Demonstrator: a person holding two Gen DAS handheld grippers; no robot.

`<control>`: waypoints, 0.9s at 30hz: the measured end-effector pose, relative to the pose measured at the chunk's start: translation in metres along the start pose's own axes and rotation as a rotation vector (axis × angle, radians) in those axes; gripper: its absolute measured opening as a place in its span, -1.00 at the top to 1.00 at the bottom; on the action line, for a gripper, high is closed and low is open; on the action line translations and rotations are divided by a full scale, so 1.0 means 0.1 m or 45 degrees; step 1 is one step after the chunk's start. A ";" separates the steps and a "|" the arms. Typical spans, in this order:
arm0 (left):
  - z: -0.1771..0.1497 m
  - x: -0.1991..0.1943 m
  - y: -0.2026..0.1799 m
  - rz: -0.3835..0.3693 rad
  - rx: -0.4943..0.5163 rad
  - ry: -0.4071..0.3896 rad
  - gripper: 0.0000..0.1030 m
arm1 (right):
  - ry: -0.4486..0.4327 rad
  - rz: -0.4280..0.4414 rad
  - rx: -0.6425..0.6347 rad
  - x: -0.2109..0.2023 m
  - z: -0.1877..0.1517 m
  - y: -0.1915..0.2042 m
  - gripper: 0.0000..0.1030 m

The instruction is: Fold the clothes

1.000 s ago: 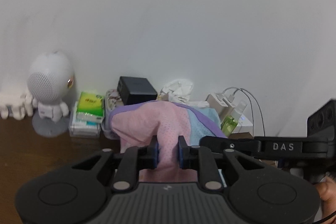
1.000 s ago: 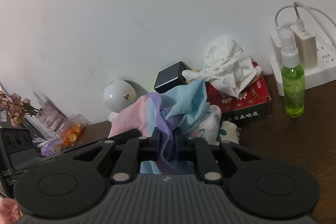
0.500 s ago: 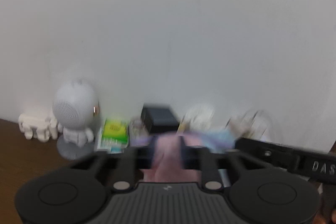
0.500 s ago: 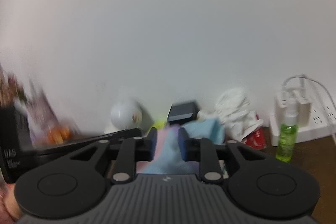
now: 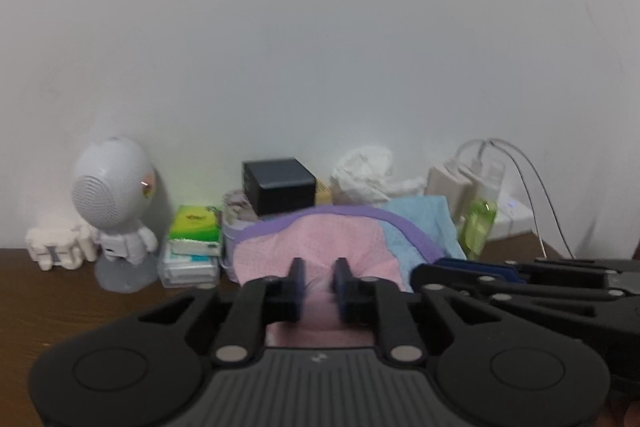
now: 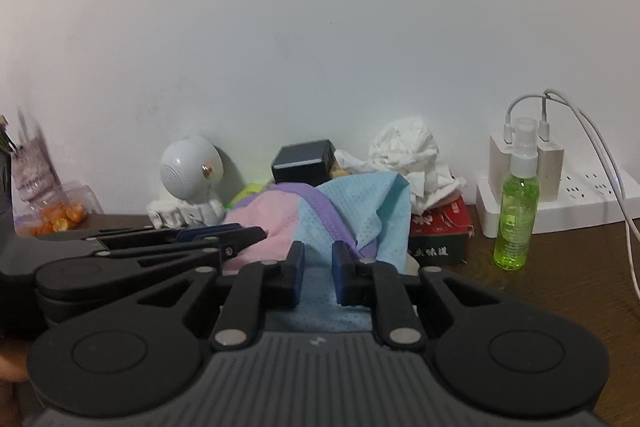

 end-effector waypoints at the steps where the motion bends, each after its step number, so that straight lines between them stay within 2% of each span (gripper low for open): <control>1: 0.02 -0.03 0.04 0.008 -0.025 -0.021 0.11 | -0.014 0.007 0.001 -0.04 0.03 0.01 0.64; 3: 0.05 -0.12 0.14 0.009 -0.070 -0.076 -0.23 | -0.041 0.019 0.001 -0.10 0.07 0.02 0.53; 5: 0.06 -0.20 0.20 0.005 -0.081 -0.107 -0.25 | -0.064 0.029 -0.001 -0.14 0.11 0.04 0.30; 7: 0.07 -0.28 0.24 0.014 -0.069 -0.120 -0.50 | -0.081 0.021 -0.005 -0.20 0.14 0.06 0.13; 9: 0.07 -0.39 0.28 0.074 -0.056 -0.147 -0.70 | -0.088 0.021 -0.016 -0.26 0.15 0.10 0.06; 10: 0.07 -0.45 0.29 0.103 -0.052 -0.159 -0.81 | -0.085 0.016 -0.024 -0.29 0.15 0.12 -0.04; 12: 0.06 -0.60 0.34 0.133 -0.043 -0.169 -0.89 | -0.080 -0.001 -0.049 -0.37 0.15 0.18 -0.29; 14: 0.03 -0.74 0.39 0.146 -0.039 -0.161 -0.96 | -0.083 -0.024 -0.077 -0.48 0.15 0.23 -0.71; 15: 0.02 -0.80 0.40 0.154 -0.034 -0.147 -0.98 | -0.085 -0.036 -0.090 -0.54 0.15 0.26 -0.80; 16: 0.00 -0.85 0.41 0.162 -0.030 -0.133 -0.99 | -0.086 -0.047 -0.097 -0.60 0.15 0.28 -1.00; 21: -0.10 -1.13 0.43 0.195 -0.024 -0.050 -1.00 | -0.055 -0.080 -0.111 -0.86 0.09 0.44 -0.99; 27: -0.21 -1.52 0.38 0.213 -0.007 -0.057 -1.00 | -0.013 -0.119 -0.110 -1.14 -0.05 0.60 -0.99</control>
Point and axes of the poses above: each gripper's, at about its wrist camera, not at the fingertips, and x roughly the way its jaws point, y to its left, z to its top, the point moved 4 cm from there along x, roughly the way its jaws point, and after that the axes turned 12 degrees about z, right-handed, at the moved point
